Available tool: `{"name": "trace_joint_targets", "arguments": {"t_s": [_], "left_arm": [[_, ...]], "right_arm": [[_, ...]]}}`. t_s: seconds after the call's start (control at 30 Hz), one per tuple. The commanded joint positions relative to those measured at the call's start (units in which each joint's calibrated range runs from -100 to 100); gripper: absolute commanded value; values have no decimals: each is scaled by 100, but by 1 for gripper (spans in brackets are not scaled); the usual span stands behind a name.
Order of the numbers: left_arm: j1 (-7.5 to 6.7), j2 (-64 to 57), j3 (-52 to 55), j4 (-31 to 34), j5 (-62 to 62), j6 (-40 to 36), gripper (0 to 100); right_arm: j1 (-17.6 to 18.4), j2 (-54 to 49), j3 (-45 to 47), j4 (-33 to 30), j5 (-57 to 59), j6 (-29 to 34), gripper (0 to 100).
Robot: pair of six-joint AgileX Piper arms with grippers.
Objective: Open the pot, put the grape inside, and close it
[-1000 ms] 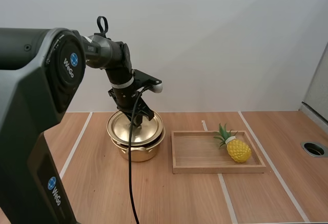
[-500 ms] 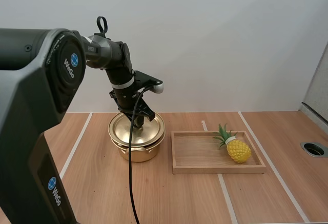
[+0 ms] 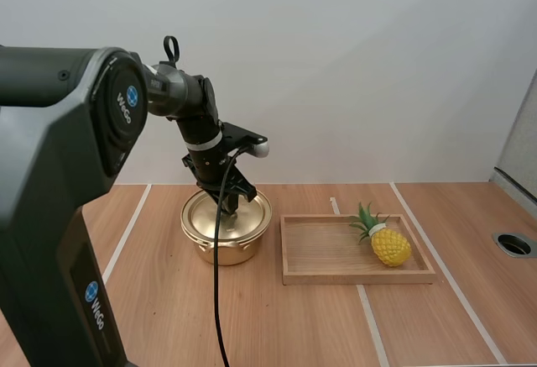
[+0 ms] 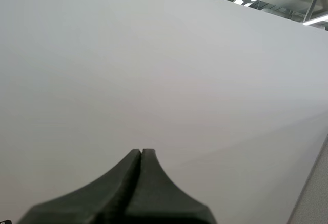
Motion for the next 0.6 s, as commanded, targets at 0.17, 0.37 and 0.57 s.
{"name": "trace_joint_targets", "arguments": {"t_s": [0.17, 0.37, 0.57], "left_arm": [[-18, 34, -30, -84, -3, 5, 8], [-18, 20, -49, -128, 313, -4, 100], [-18, -38, -223, -117, 653, -167, 100]], "right_arm": [[-19, -66, -60, -54, -18, 19, 0], [-19, -66, -60, -44, -17, 19, 0], [-19, -66, -60, 0, -17, 19, 0]]}}
